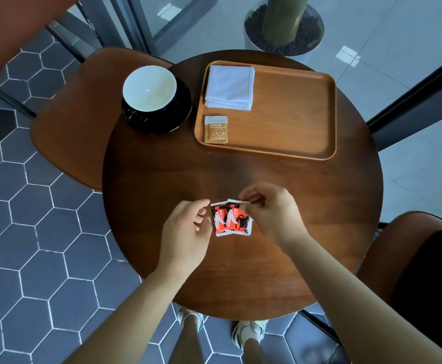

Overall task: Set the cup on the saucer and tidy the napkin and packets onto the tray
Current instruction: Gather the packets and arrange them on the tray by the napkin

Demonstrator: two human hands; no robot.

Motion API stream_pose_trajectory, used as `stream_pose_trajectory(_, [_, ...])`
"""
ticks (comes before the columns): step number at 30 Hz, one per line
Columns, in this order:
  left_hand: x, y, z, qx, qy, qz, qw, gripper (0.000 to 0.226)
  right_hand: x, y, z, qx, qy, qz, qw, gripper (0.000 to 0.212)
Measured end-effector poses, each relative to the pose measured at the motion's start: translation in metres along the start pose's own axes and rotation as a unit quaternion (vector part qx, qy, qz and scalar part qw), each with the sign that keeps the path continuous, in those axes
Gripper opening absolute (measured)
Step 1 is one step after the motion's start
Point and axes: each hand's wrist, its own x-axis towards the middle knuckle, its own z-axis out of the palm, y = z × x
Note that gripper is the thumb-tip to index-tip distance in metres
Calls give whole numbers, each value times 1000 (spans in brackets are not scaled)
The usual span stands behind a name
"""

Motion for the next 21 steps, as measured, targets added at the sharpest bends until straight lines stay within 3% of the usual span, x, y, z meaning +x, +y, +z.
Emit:
stream_pose_trajectory(4, [-3, 8, 2, -45, -7, -35, 998, 38, 1, -4, 14, -39, 8, -8, 999, 26])
stream_pose_trajectory(8, [-6, 14, 5, -93, -8, -98, 991, 39, -16, 4, 16, -104, 92, -29, 990, 29])
stream_pose_trajectory(12, [-6, 20, 9, -140, 6, -142, 980, 40, -28, 8, 27, -134, 89, 3, 987, 24])
stream_pose_trajectory(21, [-2, 22, 16, -211, 13, -202, 956, 42, -30, 5, 42, -165, 104, -13, 981, 28])
